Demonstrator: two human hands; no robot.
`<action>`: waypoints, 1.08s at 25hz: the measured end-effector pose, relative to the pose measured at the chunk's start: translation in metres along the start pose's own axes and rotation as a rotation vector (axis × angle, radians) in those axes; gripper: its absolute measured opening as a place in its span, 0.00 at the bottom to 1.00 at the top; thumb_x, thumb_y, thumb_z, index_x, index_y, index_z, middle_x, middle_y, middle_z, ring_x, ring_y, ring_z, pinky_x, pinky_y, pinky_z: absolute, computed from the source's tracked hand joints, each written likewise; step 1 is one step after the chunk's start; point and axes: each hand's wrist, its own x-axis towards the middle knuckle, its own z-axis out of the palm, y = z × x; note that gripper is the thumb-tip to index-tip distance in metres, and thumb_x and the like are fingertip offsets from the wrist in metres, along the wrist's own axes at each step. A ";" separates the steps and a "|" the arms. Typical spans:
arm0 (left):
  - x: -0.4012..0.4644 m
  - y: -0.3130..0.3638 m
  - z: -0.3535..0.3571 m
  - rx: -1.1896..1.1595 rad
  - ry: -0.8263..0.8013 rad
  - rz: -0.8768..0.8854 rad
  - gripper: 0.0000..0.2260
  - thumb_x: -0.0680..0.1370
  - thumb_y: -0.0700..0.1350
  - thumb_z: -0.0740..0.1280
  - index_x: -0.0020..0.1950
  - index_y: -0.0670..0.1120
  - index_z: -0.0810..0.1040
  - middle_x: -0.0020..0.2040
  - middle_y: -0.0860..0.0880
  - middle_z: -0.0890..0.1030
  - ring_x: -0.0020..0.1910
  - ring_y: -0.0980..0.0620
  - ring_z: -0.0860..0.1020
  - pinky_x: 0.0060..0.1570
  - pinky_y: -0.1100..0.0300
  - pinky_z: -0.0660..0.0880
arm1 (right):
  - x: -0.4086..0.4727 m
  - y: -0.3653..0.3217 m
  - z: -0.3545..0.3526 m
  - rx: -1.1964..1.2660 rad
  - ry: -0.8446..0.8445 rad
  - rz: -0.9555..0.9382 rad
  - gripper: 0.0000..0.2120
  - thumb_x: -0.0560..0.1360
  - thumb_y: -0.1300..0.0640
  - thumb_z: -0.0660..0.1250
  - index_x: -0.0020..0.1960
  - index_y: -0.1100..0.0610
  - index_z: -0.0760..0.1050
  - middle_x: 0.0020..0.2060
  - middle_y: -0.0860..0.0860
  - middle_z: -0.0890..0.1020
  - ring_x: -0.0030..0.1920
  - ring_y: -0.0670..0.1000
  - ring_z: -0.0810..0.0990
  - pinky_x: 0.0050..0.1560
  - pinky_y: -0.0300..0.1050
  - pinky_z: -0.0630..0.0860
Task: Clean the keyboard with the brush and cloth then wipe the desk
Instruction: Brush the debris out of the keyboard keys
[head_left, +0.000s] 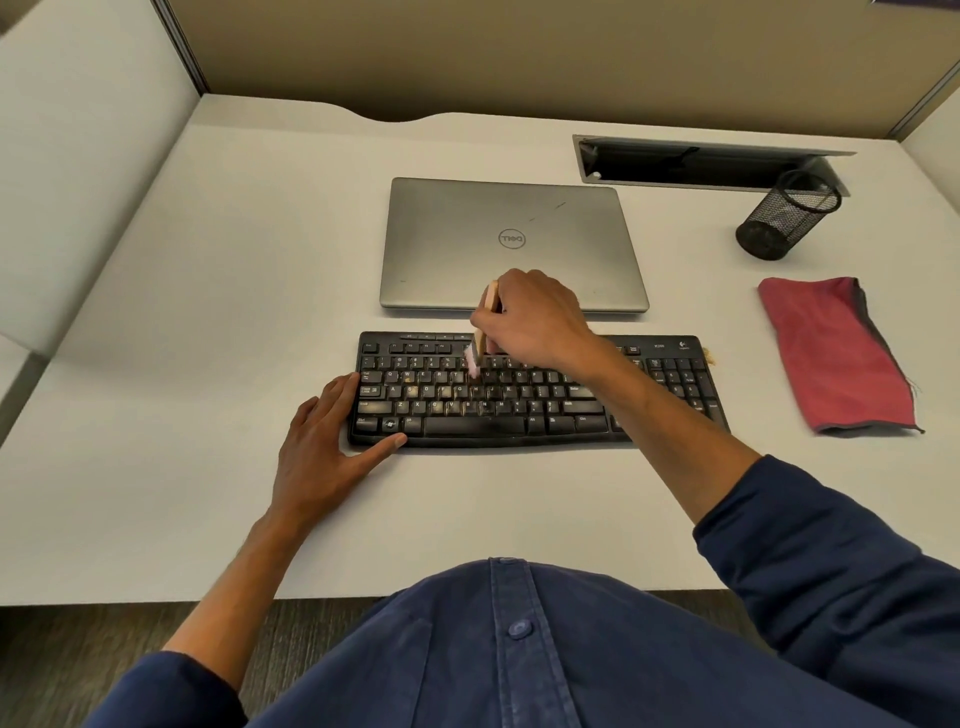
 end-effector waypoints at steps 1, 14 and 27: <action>0.000 0.002 0.000 -0.003 0.004 0.003 0.41 0.70 0.72 0.62 0.78 0.54 0.64 0.75 0.56 0.68 0.70 0.49 0.67 0.64 0.50 0.69 | 0.000 0.000 0.001 0.005 -0.009 0.008 0.12 0.78 0.53 0.65 0.42 0.59 0.80 0.32 0.49 0.84 0.31 0.47 0.80 0.38 0.45 0.77; -0.001 0.004 -0.002 -0.003 0.001 -0.009 0.42 0.69 0.72 0.61 0.78 0.53 0.63 0.76 0.54 0.68 0.71 0.47 0.67 0.65 0.48 0.69 | 0.001 -0.014 0.004 -0.047 0.020 -0.001 0.11 0.77 0.53 0.64 0.42 0.58 0.79 0.34 0.51 0.84 0.38 0.52 0.83 0.45 0.49 0.80; -0.001 0.002 -0.001 0.004 -0.006 -0.015 0.42 0.69 0.73 0.61 0.78 0.53 0.63 0.76 0.53 0.67 0.72 0.46 0.67 0.66 0.47 0.69 | 0.002 -0.025 0.012 0.005 -0.079 -0.001 0.10 0.78 0.54 0.65 0.40 0.56 0.78 0.32 0.49 0.84 0.33 0.46 0.81 0.40 0.45 0.78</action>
